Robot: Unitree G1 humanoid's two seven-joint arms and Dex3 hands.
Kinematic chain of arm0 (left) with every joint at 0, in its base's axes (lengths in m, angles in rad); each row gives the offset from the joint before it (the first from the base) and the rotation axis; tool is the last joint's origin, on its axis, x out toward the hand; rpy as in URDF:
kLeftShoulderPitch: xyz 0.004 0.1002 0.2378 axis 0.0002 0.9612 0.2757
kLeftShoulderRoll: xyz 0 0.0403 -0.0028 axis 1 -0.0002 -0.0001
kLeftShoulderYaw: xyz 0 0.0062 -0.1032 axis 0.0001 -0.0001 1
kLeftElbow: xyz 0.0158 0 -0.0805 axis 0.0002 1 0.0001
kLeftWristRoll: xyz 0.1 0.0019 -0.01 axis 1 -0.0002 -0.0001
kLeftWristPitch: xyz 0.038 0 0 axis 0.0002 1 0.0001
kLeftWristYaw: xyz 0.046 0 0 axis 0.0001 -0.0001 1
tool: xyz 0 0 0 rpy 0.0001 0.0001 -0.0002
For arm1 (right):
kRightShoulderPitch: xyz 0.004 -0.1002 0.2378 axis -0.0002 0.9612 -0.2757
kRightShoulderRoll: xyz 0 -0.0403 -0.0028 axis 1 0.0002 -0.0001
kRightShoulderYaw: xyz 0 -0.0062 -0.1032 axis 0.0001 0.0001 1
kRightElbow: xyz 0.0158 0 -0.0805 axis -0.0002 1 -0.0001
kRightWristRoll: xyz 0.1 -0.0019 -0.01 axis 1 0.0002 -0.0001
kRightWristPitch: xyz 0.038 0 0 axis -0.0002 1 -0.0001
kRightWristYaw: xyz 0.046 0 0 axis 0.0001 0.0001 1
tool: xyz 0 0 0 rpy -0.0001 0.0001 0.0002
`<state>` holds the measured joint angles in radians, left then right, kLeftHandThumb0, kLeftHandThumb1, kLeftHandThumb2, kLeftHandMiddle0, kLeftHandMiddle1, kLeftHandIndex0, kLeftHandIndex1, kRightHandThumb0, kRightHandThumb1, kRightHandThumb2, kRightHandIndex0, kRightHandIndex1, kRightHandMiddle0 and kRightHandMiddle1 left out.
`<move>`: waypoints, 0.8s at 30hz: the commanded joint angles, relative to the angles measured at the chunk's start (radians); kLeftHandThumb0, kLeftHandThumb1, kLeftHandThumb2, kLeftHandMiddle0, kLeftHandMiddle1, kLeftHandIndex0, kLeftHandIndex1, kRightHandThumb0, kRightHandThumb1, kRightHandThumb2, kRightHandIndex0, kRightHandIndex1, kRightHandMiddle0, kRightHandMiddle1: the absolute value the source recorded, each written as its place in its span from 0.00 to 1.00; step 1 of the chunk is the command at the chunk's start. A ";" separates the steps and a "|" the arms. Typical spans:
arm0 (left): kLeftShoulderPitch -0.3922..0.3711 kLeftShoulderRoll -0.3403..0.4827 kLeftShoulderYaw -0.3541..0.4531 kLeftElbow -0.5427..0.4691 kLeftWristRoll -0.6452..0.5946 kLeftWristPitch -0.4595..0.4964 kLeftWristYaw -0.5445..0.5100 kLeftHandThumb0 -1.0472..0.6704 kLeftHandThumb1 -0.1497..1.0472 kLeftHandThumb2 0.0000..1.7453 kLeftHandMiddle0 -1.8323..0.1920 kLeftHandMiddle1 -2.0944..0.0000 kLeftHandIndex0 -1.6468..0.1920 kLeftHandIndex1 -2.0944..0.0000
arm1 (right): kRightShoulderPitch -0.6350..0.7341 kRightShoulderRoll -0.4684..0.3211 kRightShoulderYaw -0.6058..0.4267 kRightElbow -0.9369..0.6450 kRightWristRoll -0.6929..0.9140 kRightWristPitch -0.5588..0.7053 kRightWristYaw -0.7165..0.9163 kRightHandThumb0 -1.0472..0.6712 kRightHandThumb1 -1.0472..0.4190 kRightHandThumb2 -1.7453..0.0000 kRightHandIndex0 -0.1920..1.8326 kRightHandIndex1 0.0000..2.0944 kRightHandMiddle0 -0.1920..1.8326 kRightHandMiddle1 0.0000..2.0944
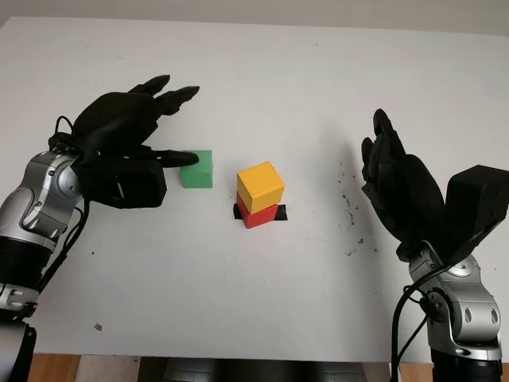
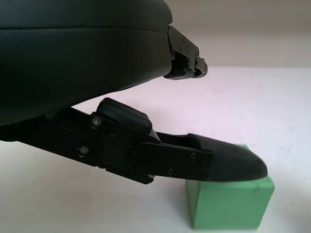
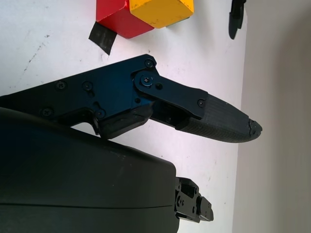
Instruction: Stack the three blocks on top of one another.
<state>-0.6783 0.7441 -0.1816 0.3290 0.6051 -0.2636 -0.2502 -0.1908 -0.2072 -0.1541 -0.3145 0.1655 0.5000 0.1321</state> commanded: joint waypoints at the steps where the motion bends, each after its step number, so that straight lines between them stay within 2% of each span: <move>1: 0.021 0.021 0.000 -0.041 0.001 0.000 -0.021 0.02 1.00 0.08 0.89 0.97 0.79 0.97 | 0.010 -0.006 0.000 -0.022 0.001 0.005 -0.002 0.16 0.00 0.53 0.00 0.00 0.00 0.00; 6: 0.045 0.018 0.003 -0.083 0.004 0.014 -0.052 0.05 0.98 0.04 0.90 0.98 0.80 0.97 | 0.011 -0.004 0.000 -0.023 0.002 0.007 -0.006 0.16 0.00 0.54 0.00 0.00 0.00 0.00; 13: 0.051 0.003 -0.019 -0.063 0.051 0.007 -0.020 0.06 0.95 0.03 0.91 0.98 0.80 0.98 | 0.016 -0.009 -0.003 -0.025 0.005 0.007 -0.001 0.16 0.00 0.54 0.00 0.00 0.00 0.00; 24: 0.054 -0.051 -0.070 0.041 0.192 -0.017 0.251 0.12 0.93 0.03 0.87 0.96 0.72 0.94 | 0.014 -0.010 -0.003 -0.021 0.003 0.002 0.002 0.16 0.00 0.54 0.00 0.00 0.00 0.00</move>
<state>-0.6303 0.6975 -0.2403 0.3582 0.7854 -0.2758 -0.0203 -0.1889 -0.2103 -0.1531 -0.3149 0.1663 0.5043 0.1331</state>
